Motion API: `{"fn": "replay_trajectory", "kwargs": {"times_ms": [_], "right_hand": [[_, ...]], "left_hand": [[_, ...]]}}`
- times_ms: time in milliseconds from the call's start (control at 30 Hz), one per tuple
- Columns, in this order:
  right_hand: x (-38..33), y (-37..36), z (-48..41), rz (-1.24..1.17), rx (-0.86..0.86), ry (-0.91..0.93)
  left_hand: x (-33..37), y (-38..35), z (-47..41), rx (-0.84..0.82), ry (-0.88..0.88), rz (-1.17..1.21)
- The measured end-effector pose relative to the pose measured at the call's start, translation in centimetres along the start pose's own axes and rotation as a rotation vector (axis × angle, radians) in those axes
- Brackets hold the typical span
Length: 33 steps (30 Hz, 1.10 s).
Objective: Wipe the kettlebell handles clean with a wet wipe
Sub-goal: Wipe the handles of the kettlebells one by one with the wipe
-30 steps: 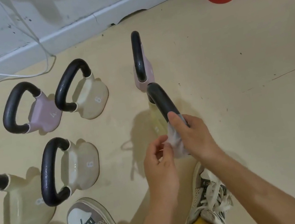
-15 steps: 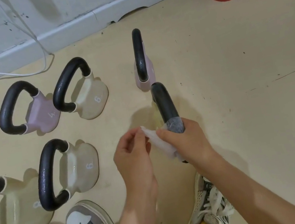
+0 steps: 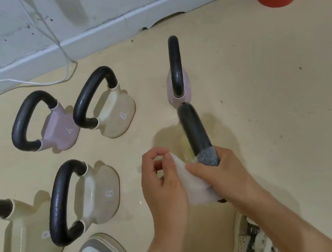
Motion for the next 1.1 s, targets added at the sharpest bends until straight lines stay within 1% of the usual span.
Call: {"fn": "replay_trajectory", "kwargs": {"times_ms": [100,200,233,300,333,467,533,600,633,667,733,800,833,867,967,1100], "right_hand": [[-2.3,0.6,-0.4,0.179,-0.109,0.044],[-4.2,2.0,-0.5,0.294,-0.103,0.048],[-4.3,2.6,-0.3,0.299,-0.113,0.043],[-3.9,3.8,0.4,0.241,-0.138,0.042],[-3.5,4.3,0.7,0.2,-0.124,0.059],[-1.8,5.4,1.0,0.041,0.0,0.117],[-1.3,5.5,1.0,-0.033,-0.004,0.111],[-1.4,5.5,1.1,-0.067,-0.051,0.097],[-1.6,5.4,1.1,-0.062,-0.07,0.093],[-1.6,5.4,1.0,-0.047,-0.075,0.1],[-1.5,5.4,0.8,-0.034,-0.051,0.113],[-1.3,5.3,0.7,-0.046,-0.035,0.134],[-1.3,5.2,0.8,-0.055,-0.029,0.142],[-1.1,5.3,0.8,-0.062,-0.022,0.153],[-0.8,5.6,1.0,-0.165,-0.003,0.127],[-0.4,6.0,0.1,-0.263,0.092,0.083]], "left_hand": [[0.2,-0.5,-0.3,-0.025,-0.038,-0.062],[0.0,-1.1,-1.1,-0.04,-0.043,-0.085],[0.0,-1.3,-1.4,-0.05,-0.059,-0.104],[-0.7,-1.9,-1.8,-0.05,-0.07,-0.137],[-1.2,-2.1,-1.9,-0.034,-0.053,-0.143],[-2.1,-3.2,-1.2,-0.011,0.067,-0.125],[-1.8,-2.6,-0.8,0.047,0.084,-0.165],[-0.8,-1.0,-0.4,0.124,0.038,-0.181],[-0.1,-0.4,0.0,0.125,0.01,-0.156],[0.6,-0.1,0.6,0.085,0.002,-0.12],[1.8,-1.1,1.9,-0.108,0.078,0.014],[2.7,-3.5,3.1,-0.336,0.208,0.248],[2.9,-4.5,3.3,-0.396,0.272,0.341],[3.0,-5.3,3.2,-0.408,0.325,0.391],[2.7,-6.6,2.2,-0.343,0.441,0.432],[2.5,-7.7,1.6,-0.262,0.493,0.491]]}}
Point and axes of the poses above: each hand's wrist, its own z-axis away from the middle knuckle, its own y-axis out of the back of the hand, x = y × z, the point moved 4 cm from there along -z, towards the middle knuckle, and after that the axes turned 11 degrees about -y, right-handed, at the moved point
